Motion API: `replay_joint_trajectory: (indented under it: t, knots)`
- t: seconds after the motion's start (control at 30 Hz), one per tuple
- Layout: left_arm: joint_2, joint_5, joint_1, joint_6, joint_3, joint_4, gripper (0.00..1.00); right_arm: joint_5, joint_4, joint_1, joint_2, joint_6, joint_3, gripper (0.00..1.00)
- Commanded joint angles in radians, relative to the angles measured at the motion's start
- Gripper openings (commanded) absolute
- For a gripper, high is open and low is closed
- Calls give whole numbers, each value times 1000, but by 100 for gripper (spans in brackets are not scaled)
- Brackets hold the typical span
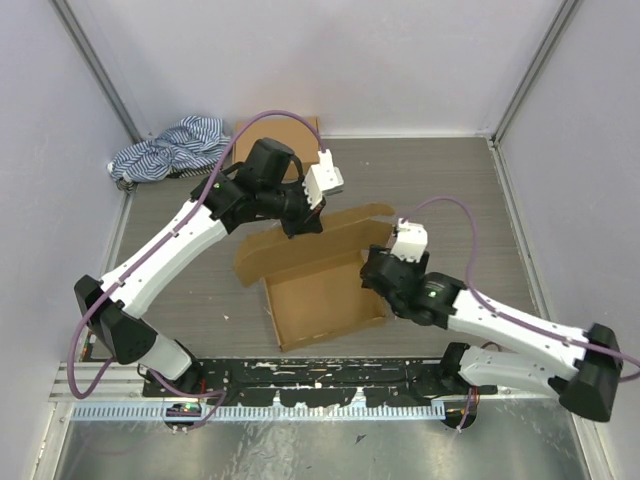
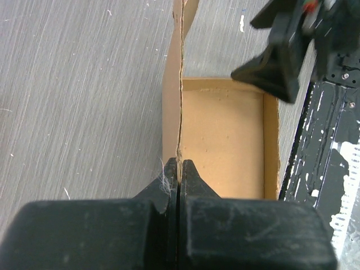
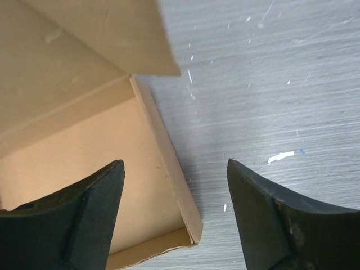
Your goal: Fold the paper box
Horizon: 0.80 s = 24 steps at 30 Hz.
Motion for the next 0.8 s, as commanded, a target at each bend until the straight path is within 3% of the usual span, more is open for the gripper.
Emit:
replay_joint_trajectory:
  t: [0.0,0.13,0.33,0.57,0.77]
  knots:
    - [11,-4,-4,24,41,-8,1,39,-5,-69,-161,-6,40,75]
    - [29,50,-4,85,82,-58,1,-165,76,-278,-198,-198,84,67]
    - [94,123,7,234,195,-200,1,-428,152,-564,-106,-413,216,65]
    - [200,108,48,295,327,-270,1,-688,133,-634,-1,-621,373,64]
    - [258,55,55,272,353,-239,1,-691,58,-633,-65,-641,343,64]
